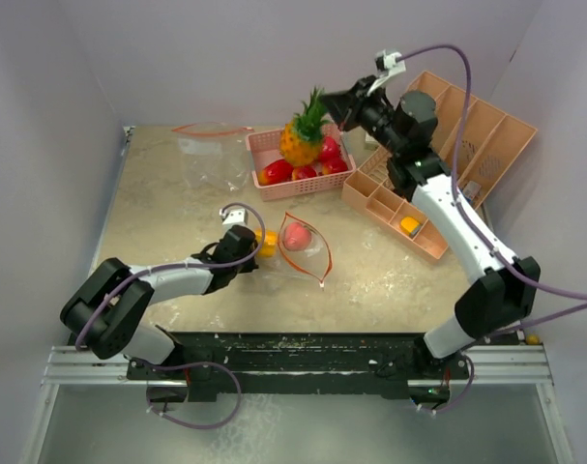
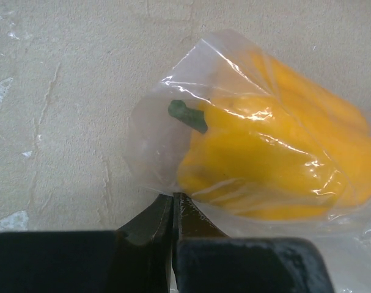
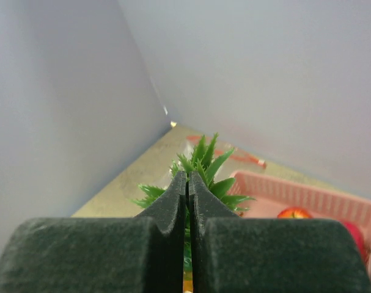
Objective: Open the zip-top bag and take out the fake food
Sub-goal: Place the fake fruit in the bin.
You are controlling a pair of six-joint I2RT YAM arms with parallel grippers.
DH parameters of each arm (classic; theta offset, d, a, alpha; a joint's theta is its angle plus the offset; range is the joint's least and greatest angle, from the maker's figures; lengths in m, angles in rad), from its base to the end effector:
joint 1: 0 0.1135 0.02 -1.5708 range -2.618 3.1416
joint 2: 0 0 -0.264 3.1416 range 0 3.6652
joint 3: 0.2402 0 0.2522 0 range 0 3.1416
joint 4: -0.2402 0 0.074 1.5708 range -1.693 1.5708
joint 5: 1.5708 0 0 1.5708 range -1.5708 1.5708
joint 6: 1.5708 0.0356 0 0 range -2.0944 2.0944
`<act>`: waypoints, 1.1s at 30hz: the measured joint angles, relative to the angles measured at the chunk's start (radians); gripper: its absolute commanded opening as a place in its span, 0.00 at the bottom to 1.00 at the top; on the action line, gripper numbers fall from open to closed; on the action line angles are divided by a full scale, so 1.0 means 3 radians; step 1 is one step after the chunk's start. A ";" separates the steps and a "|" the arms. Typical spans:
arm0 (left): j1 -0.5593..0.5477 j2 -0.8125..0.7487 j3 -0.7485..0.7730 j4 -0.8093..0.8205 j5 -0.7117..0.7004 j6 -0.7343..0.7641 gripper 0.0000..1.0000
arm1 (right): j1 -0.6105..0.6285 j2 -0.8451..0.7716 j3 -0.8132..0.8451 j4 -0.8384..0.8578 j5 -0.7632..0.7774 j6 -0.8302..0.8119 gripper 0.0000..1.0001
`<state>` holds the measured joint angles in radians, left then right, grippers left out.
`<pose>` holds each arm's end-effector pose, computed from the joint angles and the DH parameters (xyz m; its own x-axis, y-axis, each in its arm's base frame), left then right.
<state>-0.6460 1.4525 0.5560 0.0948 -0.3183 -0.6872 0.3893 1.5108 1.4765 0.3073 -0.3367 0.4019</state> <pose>0.2172 -0.1498 0.1443 -0.6960 -0.2298 -0.6803 -0.0563 0.9619 -0.2674 0.3237 0.1455 0.4576 -0.0257 0.3885 -0.9211 -0.6981 0.6525 0.2947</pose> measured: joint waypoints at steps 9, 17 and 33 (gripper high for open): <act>0.0008 -0.0036 -0.0053 0.0056 0.0005 -0.0006 0.01 | 0.0057 0.1331 0.1127 0.0028 0.0048 -0.0211 0.00; 0.0009 -0.0149 -0.0107 -0.0034 0.0020 -0.0006 0.01 | 0.0098 0.2572 0.2207 -0.0173 0.0089 -0.0346 0.00; 0.0009 -0.0282 -0.0169 -0.0201 -0.0039 -0.0003 0.04 | 0.0095 0.1884 0.0748 -0.0197 0.0158 -0.0754 0.70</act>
<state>-0.6434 1.3678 0.5053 0.0345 -0.3302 -0.6880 0.4179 2.0762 1.7008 0.2481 -0.2893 0.1757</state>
